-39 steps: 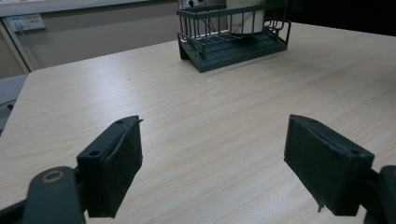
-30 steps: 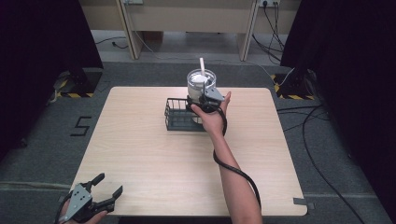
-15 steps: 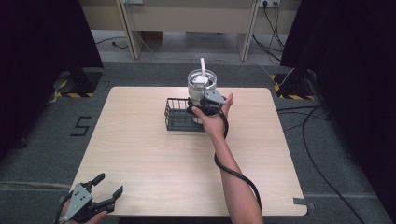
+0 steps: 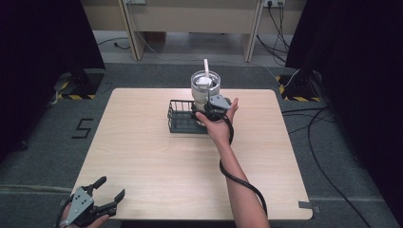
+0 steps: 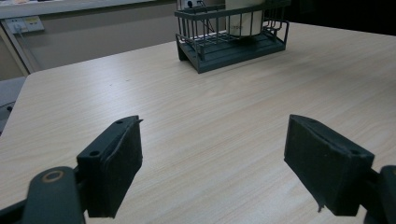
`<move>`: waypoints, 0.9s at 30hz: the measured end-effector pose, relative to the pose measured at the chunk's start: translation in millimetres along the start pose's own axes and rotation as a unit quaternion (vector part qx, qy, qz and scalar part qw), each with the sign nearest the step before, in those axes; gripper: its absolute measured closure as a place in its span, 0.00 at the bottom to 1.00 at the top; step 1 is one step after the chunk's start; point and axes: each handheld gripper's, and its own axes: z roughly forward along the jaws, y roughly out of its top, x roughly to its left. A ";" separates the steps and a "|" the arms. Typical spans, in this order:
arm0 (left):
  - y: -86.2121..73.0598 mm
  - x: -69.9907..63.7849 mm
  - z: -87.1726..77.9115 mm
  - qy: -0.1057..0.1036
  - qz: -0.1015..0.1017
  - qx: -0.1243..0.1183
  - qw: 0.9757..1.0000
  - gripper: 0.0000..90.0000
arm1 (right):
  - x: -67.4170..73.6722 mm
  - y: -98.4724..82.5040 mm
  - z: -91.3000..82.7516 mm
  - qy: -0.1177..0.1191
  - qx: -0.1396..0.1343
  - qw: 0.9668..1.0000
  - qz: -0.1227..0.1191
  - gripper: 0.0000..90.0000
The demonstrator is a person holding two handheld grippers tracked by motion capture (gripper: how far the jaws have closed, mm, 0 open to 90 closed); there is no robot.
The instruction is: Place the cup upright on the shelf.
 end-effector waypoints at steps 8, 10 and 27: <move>0.2 -0.8 0.3 -0.001 0.001 -0.001 1.000 0.21 | -2.0 -3.5 -10.7 -0.003 0.004 1.000 -0.003 0.00; 0.2 -1.0 0.4 -0.001 0.002 0.000 1.000 0.21 | -3.4 -4.5 -13.3 -0.003 0.005 1.000 -0.003 0.00; 0.4 -2.6 0.5 -0.001 0.003 0.001 1.000 0.21 | -21.5 -10.0 -46.7 -0.012 0.009 1.000 0.005 0.02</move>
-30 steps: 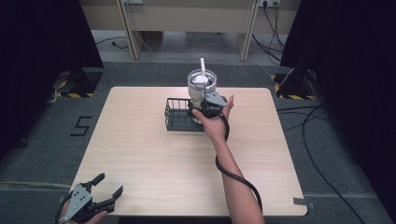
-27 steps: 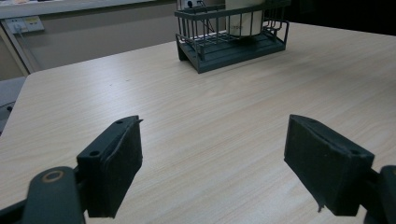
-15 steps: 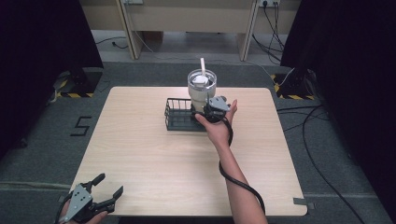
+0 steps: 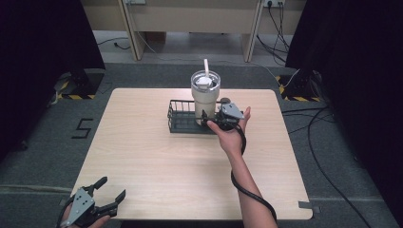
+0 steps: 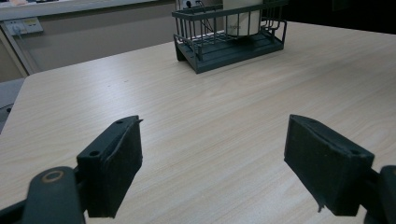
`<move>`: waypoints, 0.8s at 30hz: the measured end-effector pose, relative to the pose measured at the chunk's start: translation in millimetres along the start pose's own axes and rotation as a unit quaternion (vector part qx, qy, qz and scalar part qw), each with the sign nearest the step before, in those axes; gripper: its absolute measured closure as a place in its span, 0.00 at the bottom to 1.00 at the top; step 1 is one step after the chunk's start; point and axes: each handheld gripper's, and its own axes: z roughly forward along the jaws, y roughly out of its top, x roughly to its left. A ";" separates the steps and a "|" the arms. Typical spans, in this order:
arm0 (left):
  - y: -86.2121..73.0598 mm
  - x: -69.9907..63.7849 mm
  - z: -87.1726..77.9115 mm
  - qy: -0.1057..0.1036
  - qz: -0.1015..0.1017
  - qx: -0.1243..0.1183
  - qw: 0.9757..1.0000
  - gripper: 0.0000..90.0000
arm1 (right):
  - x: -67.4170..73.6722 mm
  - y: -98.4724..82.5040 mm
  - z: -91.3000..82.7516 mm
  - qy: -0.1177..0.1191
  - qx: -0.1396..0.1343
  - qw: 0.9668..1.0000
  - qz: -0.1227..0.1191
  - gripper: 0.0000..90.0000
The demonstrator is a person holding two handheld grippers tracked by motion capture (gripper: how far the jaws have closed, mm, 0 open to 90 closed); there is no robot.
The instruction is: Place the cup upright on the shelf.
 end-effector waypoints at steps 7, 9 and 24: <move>-0.1 0.0 -0.2 0.001 0.000 0.001 1.000 0.20 | -5.0 -1.2 -9.0 -0.003 0.002 1.000 0.002 0.03; -0.1 0.0 -0.2 0.001 0.000 0.001 1.000 0.20 | -6.1 -1.8 -11.9 -0.004 0.002 1.000 0.000 0.03; -0.2 -0.5 -0.1 0.001 0.000 0.001 1.000 0.20 | -13.0 -9.9 -30.4 -0.005 0.014 1.000 -0.004 0.03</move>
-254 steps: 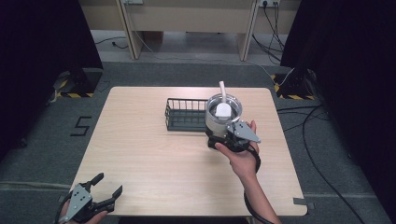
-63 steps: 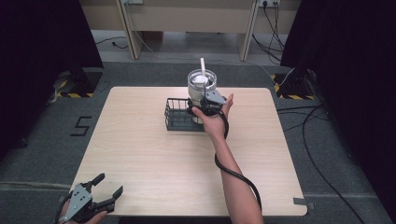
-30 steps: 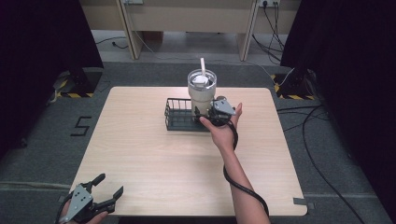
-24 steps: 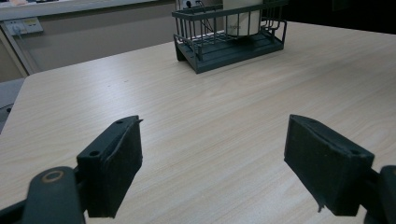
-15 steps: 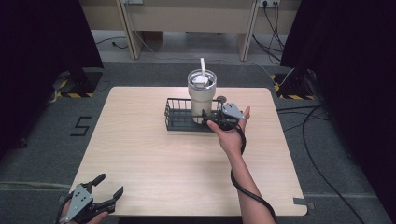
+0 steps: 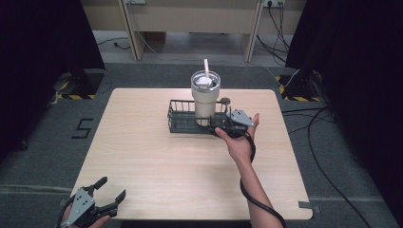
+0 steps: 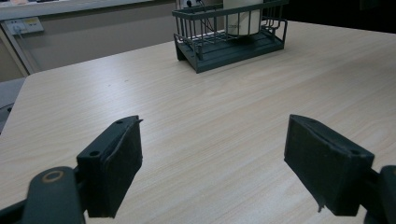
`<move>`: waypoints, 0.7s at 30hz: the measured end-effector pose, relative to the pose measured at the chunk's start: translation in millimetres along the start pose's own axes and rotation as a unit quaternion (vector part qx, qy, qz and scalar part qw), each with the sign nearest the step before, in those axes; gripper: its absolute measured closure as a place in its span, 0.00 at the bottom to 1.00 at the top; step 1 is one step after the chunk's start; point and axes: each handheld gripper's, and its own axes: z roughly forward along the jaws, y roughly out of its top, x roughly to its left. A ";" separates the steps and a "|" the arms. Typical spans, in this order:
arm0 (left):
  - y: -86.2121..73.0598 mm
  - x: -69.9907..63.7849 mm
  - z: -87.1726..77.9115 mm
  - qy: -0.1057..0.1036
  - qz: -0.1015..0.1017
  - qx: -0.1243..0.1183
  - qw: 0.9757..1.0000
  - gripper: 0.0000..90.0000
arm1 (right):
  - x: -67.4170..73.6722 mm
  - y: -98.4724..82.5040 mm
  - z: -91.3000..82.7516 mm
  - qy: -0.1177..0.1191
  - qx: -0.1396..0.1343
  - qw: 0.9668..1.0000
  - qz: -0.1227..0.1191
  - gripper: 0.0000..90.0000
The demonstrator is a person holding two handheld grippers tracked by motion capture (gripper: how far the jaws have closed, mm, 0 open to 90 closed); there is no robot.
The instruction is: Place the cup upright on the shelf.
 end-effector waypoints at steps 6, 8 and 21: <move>0.1 -0.5 -0.1 0.000 0.000 0.000 1.000 0.21 | -1.7 -2.3 -6.4 -0.001 0.002 1.000 -0.001 0.04; 0.1 -0.6 0.1 0.000 0.000 0.000 1.000 0.20 | -2.1 -3.0 -8.7 -0.001 0.003 1.000 -0.001 0.04; 0.1 -0.8 -0.1 0.000 -0.001 0.000 1.000 0.20 | -11.3 -7.9 -21.4 -0.008 0.009 1.000 0.004 0.04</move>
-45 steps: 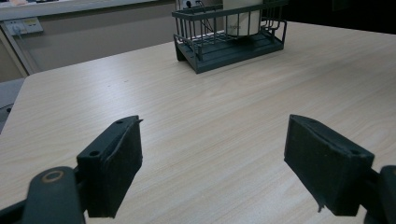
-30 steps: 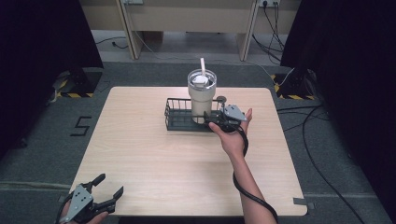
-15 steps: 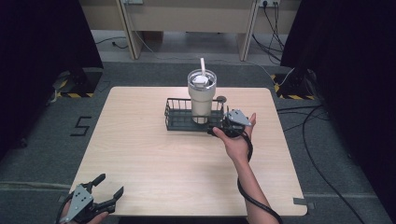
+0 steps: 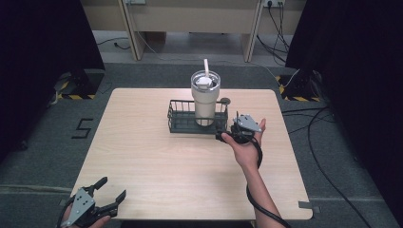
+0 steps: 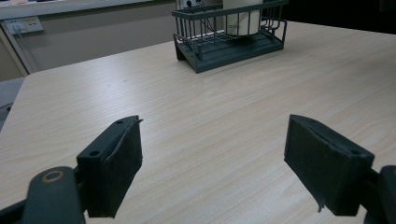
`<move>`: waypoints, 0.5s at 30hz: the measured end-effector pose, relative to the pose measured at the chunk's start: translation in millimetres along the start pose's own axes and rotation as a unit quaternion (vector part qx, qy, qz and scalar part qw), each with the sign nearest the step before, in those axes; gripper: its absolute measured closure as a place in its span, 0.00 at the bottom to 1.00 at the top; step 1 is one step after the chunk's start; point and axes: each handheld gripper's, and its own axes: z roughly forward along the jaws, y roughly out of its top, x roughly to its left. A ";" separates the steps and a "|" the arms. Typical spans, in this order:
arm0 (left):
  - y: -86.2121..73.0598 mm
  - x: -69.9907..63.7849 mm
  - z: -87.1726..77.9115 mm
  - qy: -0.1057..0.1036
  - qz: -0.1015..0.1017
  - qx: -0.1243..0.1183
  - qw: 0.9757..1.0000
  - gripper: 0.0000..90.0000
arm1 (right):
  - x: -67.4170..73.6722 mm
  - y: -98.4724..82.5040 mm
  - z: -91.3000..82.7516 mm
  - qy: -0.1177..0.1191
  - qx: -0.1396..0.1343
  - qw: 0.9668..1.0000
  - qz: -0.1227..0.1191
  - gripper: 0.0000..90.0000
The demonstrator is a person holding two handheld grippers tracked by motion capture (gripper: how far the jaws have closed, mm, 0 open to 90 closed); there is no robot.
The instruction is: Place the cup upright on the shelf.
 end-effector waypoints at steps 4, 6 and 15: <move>0.0 -0.2 -0.2 0.000 0.000 0.000 1.000 0.20 | -2.4 -0.8 -4.3 0.000 -0.001 1.000 0.001 0.04; 0.0 -0.2 -0.2 0.001 0.000 0.000 1.000 0.20 | -3.8 -1.1 -6.6 -0.002 -0.002 1.000 0.000 0.04; 0.1 -0.4 -0.2 0.001 0.000 0.000 1.000 0.21 | -10.0 -6.3 -18.8 -0.007 -0.002 1.000 -0.002 0.04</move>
